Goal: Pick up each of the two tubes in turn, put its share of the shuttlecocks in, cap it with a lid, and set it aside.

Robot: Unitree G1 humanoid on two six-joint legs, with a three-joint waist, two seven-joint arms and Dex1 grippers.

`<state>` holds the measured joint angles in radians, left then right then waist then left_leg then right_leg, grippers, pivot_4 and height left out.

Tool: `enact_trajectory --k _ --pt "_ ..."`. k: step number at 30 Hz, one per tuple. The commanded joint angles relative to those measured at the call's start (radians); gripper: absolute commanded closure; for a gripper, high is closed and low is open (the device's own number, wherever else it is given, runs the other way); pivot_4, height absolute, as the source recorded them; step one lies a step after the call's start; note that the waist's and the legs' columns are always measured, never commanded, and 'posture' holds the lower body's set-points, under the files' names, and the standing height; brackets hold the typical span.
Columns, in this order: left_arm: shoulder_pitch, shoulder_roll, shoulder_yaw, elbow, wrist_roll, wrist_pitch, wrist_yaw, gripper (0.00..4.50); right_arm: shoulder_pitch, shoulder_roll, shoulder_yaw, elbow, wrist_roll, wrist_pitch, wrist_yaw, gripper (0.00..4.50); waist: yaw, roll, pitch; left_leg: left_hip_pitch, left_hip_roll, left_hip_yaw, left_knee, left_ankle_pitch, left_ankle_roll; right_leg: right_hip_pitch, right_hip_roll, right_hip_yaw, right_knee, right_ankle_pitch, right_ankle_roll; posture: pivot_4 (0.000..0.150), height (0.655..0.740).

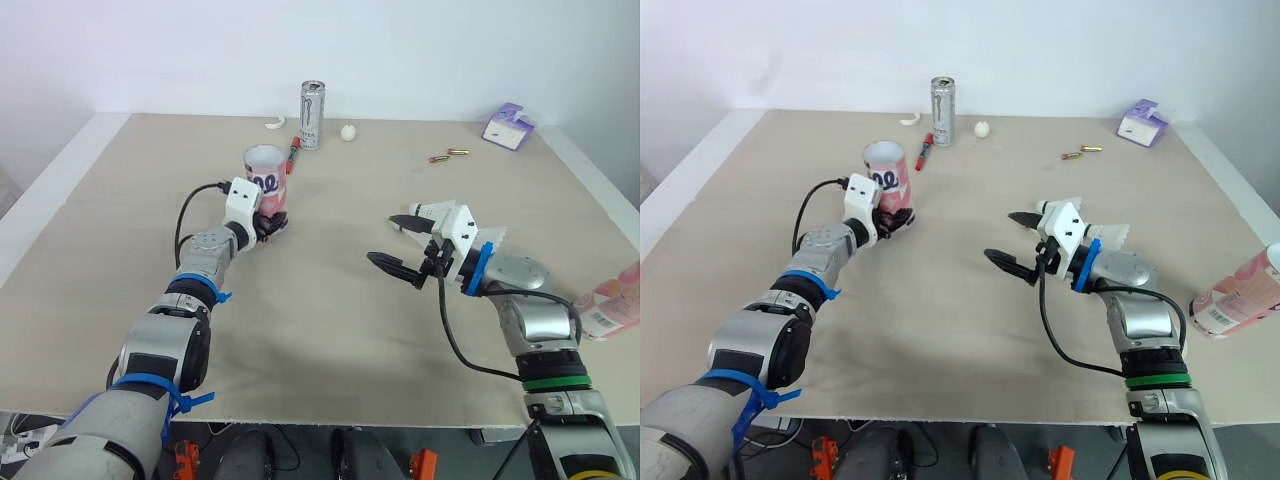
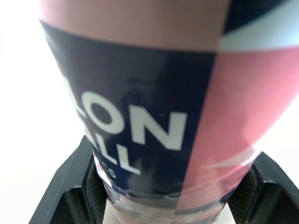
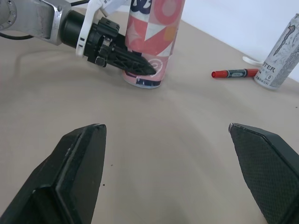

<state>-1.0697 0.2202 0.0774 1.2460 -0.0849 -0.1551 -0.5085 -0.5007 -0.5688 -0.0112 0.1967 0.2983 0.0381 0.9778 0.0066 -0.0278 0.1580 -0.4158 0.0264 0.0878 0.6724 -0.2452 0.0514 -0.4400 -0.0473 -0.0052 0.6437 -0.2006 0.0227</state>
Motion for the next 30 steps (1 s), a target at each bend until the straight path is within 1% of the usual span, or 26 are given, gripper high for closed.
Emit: enact_trajectory --k 1,6,9,13,16,18,23,25,28,30 --pt "0.003 0.016 0.008 -0.010 0.015 -0.036 0.003 1.83 -0.003 -0.018 -0.031 -0.045 0.012 -0.004 -0.001 0.00 0.000 0.000 0.000 0.000 0.000 0.000 0.000 0.000 0.000 0.000 0.000 0.000 0.000 0.000 0.000 0.150 0.7400" --pt "0.017 0.026 0.001 -0.022 0.031 -0.068 -0.015 1.83 0.001 -0.019 -0.030 -0.050 0.014 0.000 0.001 0.00 0.000 0.000 0.000 0.000 0.000 0.000 0.000 0.000 0.000 0.000 0.000 0.000 0.000 0.000 0.000 0.150 0.7400" --pt "0.031 0.039 -0.013 -0.053 0.039 -0.103 -0.093 1.83 0.026 -0.020 -0.040 -0.091 0.030 0.024 -0.006 0.00 0.000 0.000 0.000 0.000 0.000 0.000 0.000 0.000 0.000 0.000 0.000 0.000 0.000 0.000 0.000 0.150 0.7400" --pt "0.080 0.068 -0.053 -0.151 0.041 -0.139 -0.274 1.83 0.084 -0.027 -0.060 -0.201 0.069 0.069 -0.014 0.00 0.000 0.000 0.000 -0.001 0.000 0.000 0.000 0.000 0.000 -0.001 0.000 0.000 0.000 0.000 0.000 0.150 0.7400" --pt "0.147 0.096 -0.095 -0.288 0.027 -0.127 -0.418 1.83 0.131 -0.038 -0.076 -0.290 0.103 0.113 -0.017 0.00 0.000 0.000 0.000 -0.001 0.000 0.000 0.000 0.000 0.000 -0.001 0.000 0.000 0.000 0.000 0.000 0.150 0.7400" --pt "0.212 0.126 -0.149 -0.427 0.034 -0.117 -0.521 1.83 0.176 -0.055 -0.081 -0.365 0.134 0.144 -0.004 0.00 0.000 0.000 0.000 -0.001 0.000 0.000 0.001 0.000 0.000 -0.001 0.000 0.000 0.000 0.000 0.000 0.150 0.7400" --pt "0.311 0.178 -0.253 -0.704 0.027 -0.011 -0.688 1.83 0.269 -0.092 -0.085 -0.507 0.205 0.201 0.031 0.00 0.000 0.000 0.000 -0.001 0.000 -0.001 0.001 0.000 0.000 -0.001 0.000 0.000 0.001 0.000 -0.001 0.150 0.7400" --pt "0.330 0.189 -0.290 -0.792 0.025 0.037 -0.733 1.83 0.301 -0.110 -0.079 -0.554 0.227 0.218 0.049 0.00 0.000 0.000 0.000 -0.001 0.000 -0.001 0.002 0.000 0.000 0.000 0.000 0.000 0.001 0.000 -0.001 0.150 0.7400" --pt "0.330 0.188 -0.325 -0.877 0.012 0.127 -0.770 1.83 0.334 -0.131 -0.070 -0.597 0.250 0.239 0.074 0.00 0.001 0.000 0.000 -0.001 0.000 -0.001 0.003 0.000 0.000 0.000 0.000 0.000 0.002 0.000 0.000 0.150 0.7400" --pt "0.338 0.203 -0.364 -0.971 0.009 0.231 -0.806 1.83 0.370 -0.142 -0.076 -0.627 0.276 0.260 0.083 0.00 0.000 0.000 0.000 -0.001 0.001 -0.001 0.005 0.000 0.000 0.000 0.001 0.000 0.002 0.000 0.003 0.150 0.7400"
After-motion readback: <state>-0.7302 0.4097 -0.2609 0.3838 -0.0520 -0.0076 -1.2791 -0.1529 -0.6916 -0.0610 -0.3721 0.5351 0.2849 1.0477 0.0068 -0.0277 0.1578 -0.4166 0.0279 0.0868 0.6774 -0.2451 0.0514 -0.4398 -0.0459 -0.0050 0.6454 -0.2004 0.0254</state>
